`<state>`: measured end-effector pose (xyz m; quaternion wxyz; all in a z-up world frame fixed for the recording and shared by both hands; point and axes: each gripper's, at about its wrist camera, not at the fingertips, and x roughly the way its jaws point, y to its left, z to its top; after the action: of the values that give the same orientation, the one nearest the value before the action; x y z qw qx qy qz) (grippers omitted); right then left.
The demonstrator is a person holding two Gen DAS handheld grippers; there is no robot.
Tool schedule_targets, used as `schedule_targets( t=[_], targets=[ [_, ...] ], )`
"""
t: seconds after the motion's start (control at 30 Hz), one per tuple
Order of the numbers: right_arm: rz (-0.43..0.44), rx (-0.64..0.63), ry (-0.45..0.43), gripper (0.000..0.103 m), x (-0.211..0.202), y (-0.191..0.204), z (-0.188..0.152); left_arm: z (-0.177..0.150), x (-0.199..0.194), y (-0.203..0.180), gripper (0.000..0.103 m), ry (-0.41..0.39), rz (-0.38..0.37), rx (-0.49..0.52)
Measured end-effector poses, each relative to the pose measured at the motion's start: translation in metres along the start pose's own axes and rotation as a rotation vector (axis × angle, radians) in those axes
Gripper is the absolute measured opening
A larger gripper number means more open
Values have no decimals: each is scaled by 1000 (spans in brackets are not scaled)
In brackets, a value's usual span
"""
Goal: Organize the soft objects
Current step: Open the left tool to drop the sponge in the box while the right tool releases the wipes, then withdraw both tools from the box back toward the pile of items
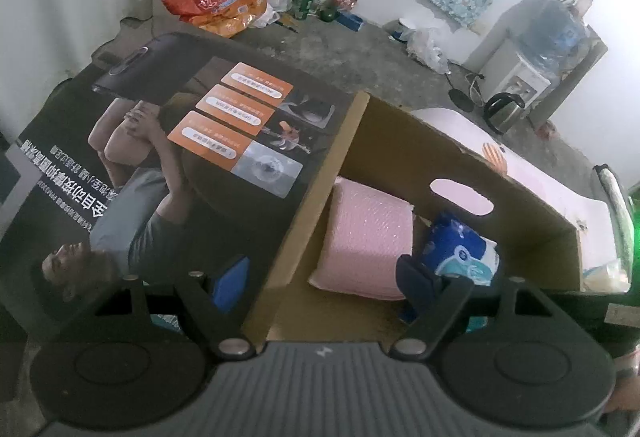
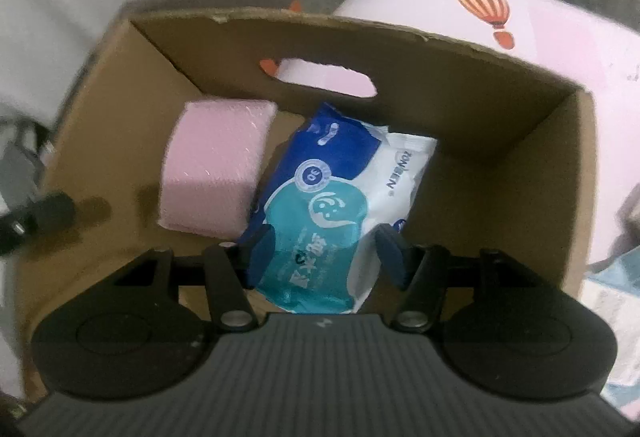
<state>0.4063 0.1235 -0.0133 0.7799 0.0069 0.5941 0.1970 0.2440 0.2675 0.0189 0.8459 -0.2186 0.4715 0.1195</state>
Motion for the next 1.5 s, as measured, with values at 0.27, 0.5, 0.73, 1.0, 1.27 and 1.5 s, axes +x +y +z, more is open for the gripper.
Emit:
schedule_targets(
  t=[0.27,0.5,0.73,1.0,1.27,1.5],
  targets=[
    [70,79,-87,54,-13,1,-8,-1,-14,-5,84,-27,39,14],
    [246,104,-233,60,-98,-24,-37,-20,-59,-28,96,-146,60,110],
    [382,130,-433,69,-191,-72,-127,-65,-104,-68,100,-227,62,260],
    [353,303,-611,69,-247,-163,-259,-129,-131,-128,103,-199,-135,383],
    [258,550,-718,70,-260,-257,-371,-191,-122,-214,103,-183,-251,581],
    [149,649,-744,74,-244,-302,-411,-233,-95,-277,103,-148,-304,682]
  ],
)
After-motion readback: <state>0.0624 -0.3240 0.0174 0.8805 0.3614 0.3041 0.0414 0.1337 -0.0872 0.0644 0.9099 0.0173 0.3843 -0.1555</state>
